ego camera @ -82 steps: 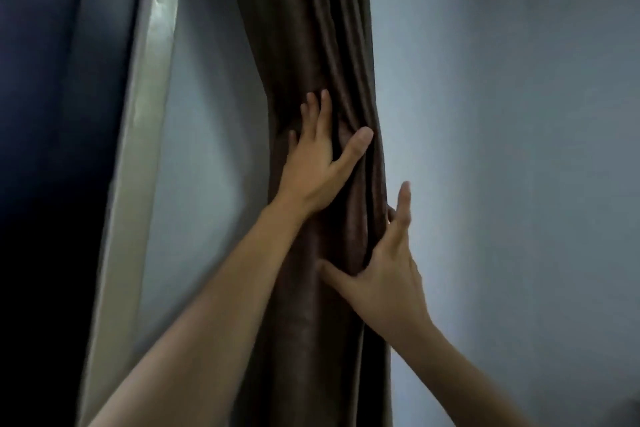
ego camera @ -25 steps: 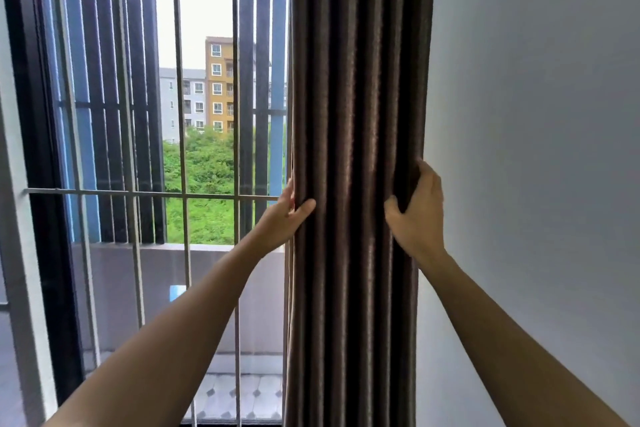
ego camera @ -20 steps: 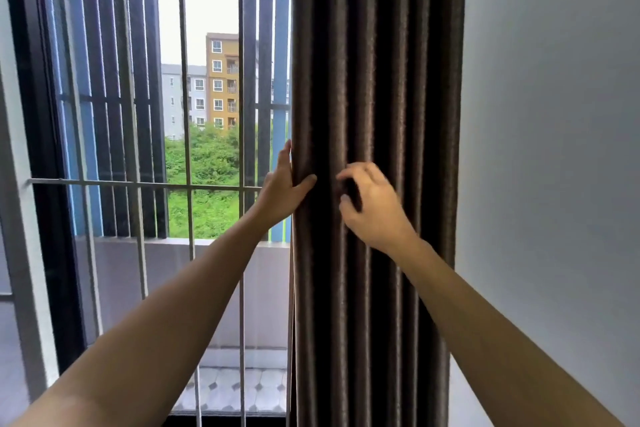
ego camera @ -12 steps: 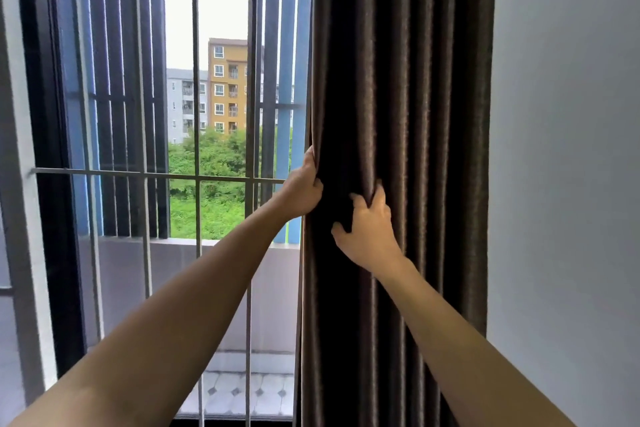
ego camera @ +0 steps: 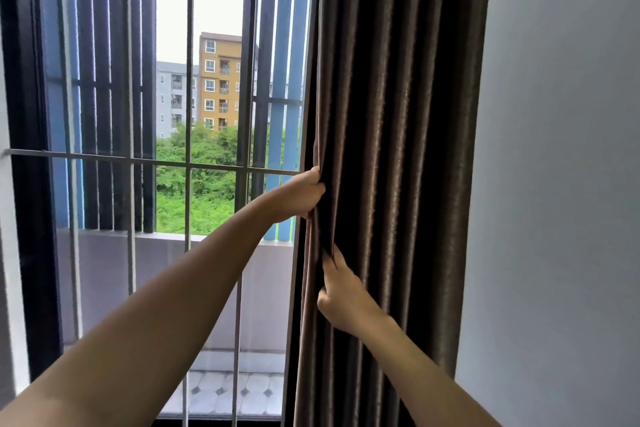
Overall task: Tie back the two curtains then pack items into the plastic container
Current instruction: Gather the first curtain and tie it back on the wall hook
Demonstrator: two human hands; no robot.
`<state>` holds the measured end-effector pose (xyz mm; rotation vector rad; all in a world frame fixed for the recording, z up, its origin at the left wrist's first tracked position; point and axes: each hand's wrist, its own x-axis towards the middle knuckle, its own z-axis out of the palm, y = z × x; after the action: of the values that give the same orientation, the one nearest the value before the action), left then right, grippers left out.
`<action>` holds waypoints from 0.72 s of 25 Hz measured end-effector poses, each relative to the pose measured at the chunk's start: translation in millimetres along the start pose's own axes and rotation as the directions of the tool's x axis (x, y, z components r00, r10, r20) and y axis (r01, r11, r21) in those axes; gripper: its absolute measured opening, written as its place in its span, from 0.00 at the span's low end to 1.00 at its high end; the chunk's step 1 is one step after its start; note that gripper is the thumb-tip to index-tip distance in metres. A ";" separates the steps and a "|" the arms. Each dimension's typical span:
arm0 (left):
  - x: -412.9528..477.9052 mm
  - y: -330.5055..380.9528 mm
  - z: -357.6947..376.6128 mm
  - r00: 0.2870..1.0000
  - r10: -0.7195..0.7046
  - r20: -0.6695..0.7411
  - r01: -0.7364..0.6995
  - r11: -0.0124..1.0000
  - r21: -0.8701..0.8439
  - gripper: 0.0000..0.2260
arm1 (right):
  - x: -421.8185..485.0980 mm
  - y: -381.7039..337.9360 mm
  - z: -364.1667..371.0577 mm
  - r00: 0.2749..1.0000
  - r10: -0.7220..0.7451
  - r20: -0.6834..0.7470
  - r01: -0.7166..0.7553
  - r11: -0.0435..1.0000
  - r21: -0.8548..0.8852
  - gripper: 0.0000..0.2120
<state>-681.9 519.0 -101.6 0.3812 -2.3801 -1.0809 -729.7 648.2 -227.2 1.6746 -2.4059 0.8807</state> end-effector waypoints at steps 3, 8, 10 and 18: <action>0.2 1.5 0.5 0.999 -0.030 0.014 0.030 1.000 -0.005 0.14 | 5.0 -3.5 3.9 1.000 -0.027 0.007 0.027 0.999 -0.019 0.36; -6.6 13.3 1.6 0.999 -0.016 -0.034 0.026 0.949 0.313 0.26 | 4.9 -15.0 5.8 0.997 0.010 0.075 0.001 0.989 -0.150 0.33; -8.4 12.6 0.6 0.997 0.044 -0.058 -0.012 0.882 0.470 0.16 | -1.5 -17.3 -14.5 0.999 0.026 0.017 -0.022 0.979 -0.203 0.27; -3.1 -7.5 -13.5 0.998 0.069 0.006 -0.068 0.965 0.255 0.16 | 36.3 -22.0 -84.8 0.948 0.042 -0.316 -0.088 0.987 -0.133 0.29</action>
<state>-671.6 507.1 -100.7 0.3842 -2.5171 -0.7438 -746.0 654.7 -134.0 1.3007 -2.2588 0.8789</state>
